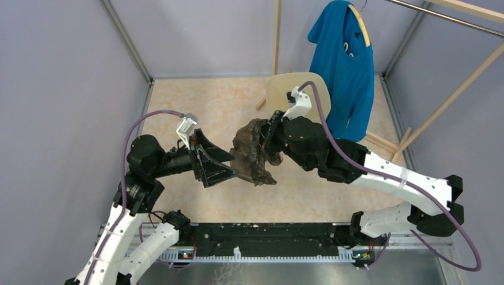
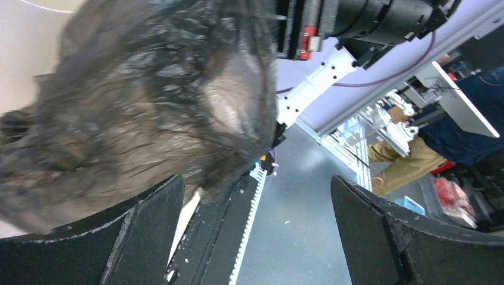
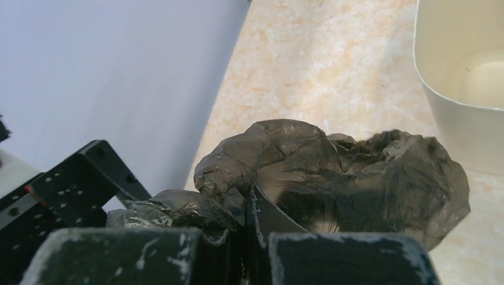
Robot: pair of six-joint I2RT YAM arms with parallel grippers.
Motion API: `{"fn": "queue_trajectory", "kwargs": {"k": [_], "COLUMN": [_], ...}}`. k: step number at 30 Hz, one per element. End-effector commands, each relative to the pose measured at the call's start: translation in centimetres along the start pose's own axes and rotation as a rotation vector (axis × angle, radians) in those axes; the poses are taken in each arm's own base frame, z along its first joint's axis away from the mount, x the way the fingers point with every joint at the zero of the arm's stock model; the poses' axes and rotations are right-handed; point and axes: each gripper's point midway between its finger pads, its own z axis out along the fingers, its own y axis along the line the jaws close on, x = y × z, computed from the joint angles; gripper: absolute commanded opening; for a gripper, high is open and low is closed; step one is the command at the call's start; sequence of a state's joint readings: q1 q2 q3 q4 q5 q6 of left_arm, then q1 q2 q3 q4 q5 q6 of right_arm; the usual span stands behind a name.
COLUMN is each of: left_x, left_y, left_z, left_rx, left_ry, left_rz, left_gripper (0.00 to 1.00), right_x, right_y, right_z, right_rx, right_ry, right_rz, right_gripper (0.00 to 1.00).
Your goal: Put the trash bags into the trash bin
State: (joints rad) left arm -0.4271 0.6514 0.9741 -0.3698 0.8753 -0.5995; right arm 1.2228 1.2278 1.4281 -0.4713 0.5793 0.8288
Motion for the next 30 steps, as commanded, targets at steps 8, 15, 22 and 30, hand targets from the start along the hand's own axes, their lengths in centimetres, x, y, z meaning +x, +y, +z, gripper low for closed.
{"fn": "queue_trajectory", "kwargs": {"k": [8,15,22,30], "left_x": [1.5,0.8,0.6,-7.6], "left_y": [2.4,8.4,11.3,12.3], "left_z": [1.6,1.5,1.9,-5.1], "left_rx": [0.021,-0.286,-0.385,-0.828], "left_ry": [0.031,-0.016,0.008,-0.14], "left_rz": [-0.087,-0.047,0.009,0.315], "left_gripper": [0.98,0.81,0.5,0.0], "right_x": [2.1,2.3,2.7,5.9], "right_y": [-0.9,-1.2,-1.9,-3.4], "right_z": [3.8,5.0,6.1,4.0], "right_rx": [0.124,0.154,0.168,-0.024], "right_ry": [0.049,0.028,0.036,0.189], "right_rz": [-0.187,-0.224,-0.276,-0.577], "right_gripper": [0.0,0.0,0.0,0.0]}}
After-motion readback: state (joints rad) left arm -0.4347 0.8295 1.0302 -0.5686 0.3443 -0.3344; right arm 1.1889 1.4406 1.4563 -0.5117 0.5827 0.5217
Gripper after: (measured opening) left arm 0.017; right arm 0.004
